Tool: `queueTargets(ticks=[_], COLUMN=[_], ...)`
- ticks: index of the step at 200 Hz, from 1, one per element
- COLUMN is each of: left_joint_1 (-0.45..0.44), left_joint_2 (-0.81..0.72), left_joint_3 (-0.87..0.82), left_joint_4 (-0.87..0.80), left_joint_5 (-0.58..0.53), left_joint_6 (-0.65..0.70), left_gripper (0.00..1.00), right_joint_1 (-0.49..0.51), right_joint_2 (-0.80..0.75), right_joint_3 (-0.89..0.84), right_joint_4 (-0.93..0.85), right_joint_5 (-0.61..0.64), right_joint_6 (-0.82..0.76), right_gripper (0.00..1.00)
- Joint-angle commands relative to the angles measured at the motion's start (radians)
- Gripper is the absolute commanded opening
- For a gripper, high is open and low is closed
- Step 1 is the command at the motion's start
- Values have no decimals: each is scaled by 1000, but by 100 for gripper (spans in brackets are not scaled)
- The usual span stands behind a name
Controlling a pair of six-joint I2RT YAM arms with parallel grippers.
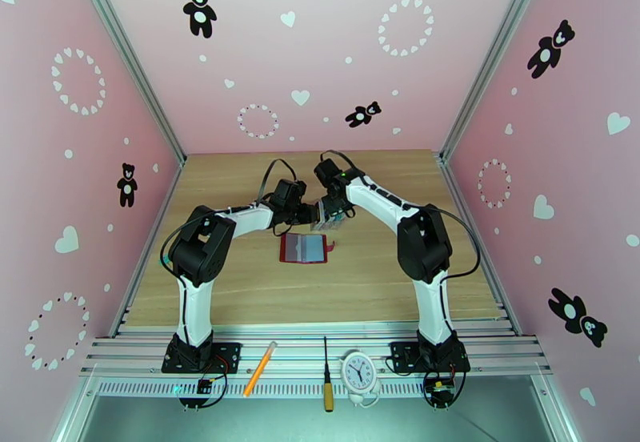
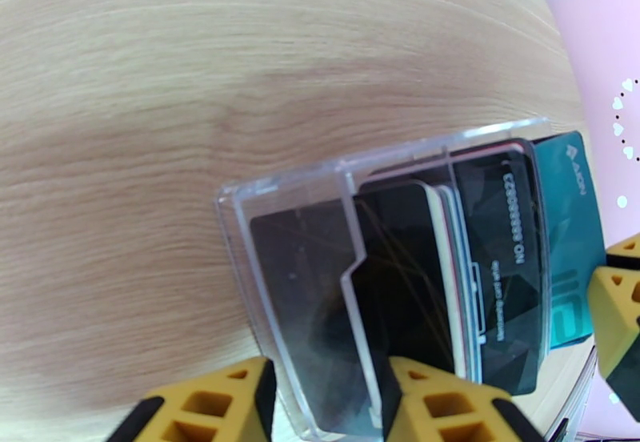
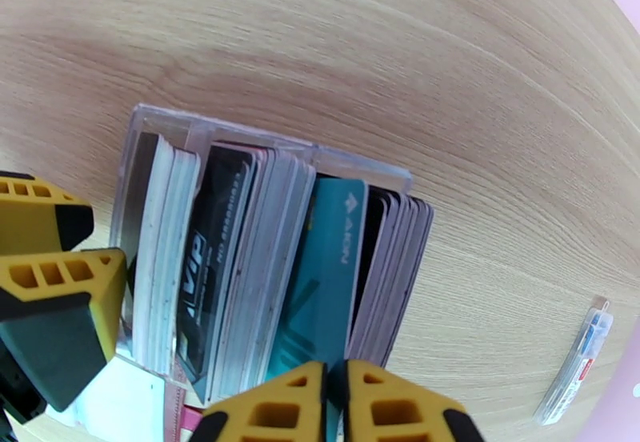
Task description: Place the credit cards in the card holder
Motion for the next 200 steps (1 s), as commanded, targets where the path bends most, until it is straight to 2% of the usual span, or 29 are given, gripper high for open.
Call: queueTargets(ticks=[1,25,166,200], left_joint_1=[5,5,6,7], left_joint_2=[38,39,33,24], left_joint_3=[12,12,11,7], left_joint_4=[-50,-50,-53,-52], left_joint_5=[1,1,2,0], left_joint_6=[-1,0,0,0], left_gripper=[42,42,42,42], right_joint_1=[0,2,20,17], right_joint_2=[-21,-29,-94,-140], right_joint_3=[17,20,30,-3], right_joint_4=[-35,-38,-35,-9], right_joint_5=[18,16,-17,-41], right_joint_6=[-9,-8,16,37], right_gripper=[11,6,4,0])
